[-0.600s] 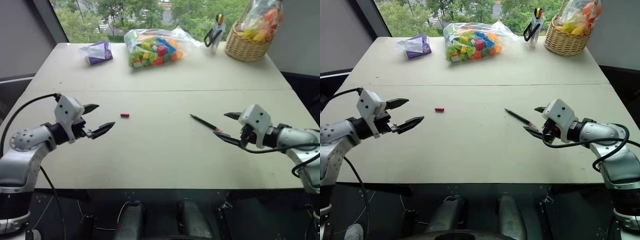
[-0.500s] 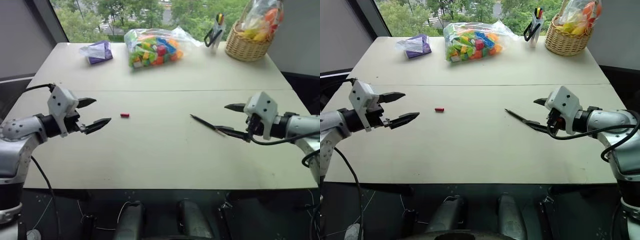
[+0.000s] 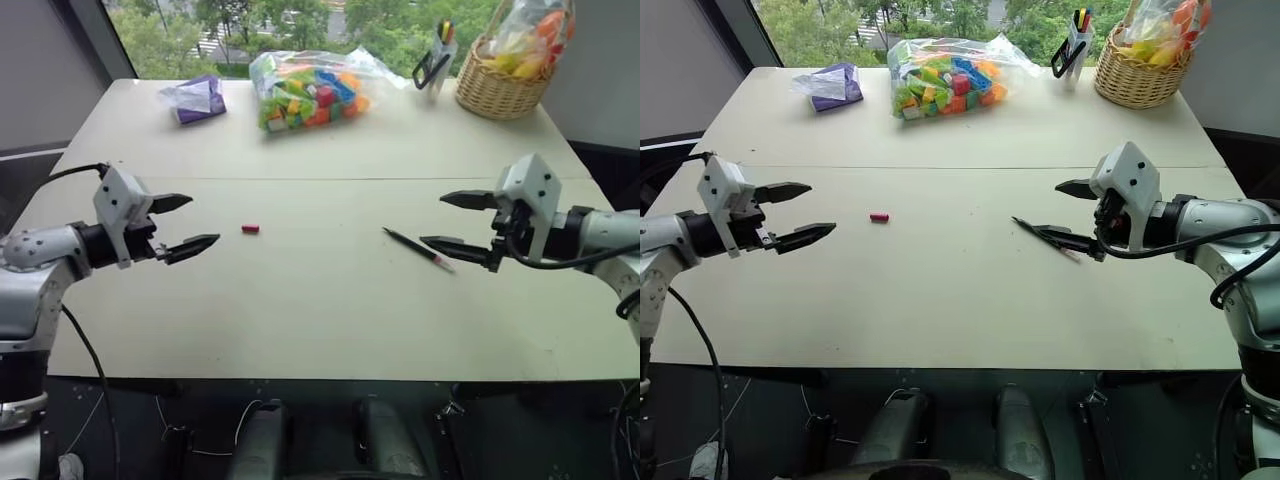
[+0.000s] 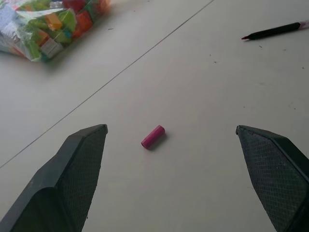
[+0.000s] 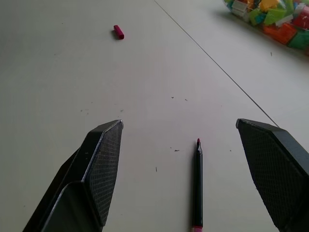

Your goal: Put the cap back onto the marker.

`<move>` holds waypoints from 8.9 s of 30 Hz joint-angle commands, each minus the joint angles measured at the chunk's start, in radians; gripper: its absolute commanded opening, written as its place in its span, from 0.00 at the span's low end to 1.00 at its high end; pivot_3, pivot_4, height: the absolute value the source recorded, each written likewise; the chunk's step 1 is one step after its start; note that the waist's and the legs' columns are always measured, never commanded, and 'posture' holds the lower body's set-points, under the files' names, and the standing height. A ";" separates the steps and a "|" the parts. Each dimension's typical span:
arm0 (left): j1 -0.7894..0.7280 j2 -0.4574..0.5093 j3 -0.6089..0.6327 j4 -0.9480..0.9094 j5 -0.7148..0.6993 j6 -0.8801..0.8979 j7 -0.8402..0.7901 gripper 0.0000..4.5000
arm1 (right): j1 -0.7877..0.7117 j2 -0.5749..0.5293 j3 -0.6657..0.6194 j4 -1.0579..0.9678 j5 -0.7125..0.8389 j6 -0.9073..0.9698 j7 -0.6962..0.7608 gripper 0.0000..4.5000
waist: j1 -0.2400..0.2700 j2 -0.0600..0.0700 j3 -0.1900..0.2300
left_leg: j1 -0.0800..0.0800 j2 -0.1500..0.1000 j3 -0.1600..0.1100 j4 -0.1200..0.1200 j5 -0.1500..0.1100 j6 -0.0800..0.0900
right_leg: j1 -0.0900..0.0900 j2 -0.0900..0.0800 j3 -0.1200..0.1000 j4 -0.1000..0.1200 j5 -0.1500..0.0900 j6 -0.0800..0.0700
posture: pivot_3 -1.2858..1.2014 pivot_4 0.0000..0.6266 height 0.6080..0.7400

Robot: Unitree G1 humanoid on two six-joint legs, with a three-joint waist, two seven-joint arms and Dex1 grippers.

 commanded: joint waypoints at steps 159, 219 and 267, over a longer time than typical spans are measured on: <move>-0.643 -0.450 -0.258 1.339 0.578 -0.666 -0.040 0.01 | 0.278 0.046 -0.233 -0.397 0.091 0.121 -0.349 0.86 | 0.023 -0.004 -0.001 | 0.004 -0.006 -0.002 0.018 0.000 0.001 | 0.009 -0.001 -0.004 0.015 0.001 0.002 | 0.52 0.24 1.00; -0.130 -0.125 -0.189 -0.027 0.113 -0.007 -0.163 0.00 | -0.193 0.338 0.201 1.032 -0.368 -0.599 0.122 0.00 | -0.008 -0.003 0.001 | 0.003 -0.006 -0.001 0.015 0.000 0.001 | 0.003 0.000 0.001 0.015 0.001 0.001 | 0.52 0.24 1.00; -0.373 -0.293 -0.357 0.242 0.217 -0.286 -0.268 0.00 | -0.213 0.205 0.330 0.177 -0.368 -0.349 0.203 0.00 | -0.003 -0.002 0.001 | 0.000 -0.006 -0.001 0.015 0.000 0.001 | 0.000 0.000 0.002 0.016 0.001 0.001 | 0.52 0.24 1.00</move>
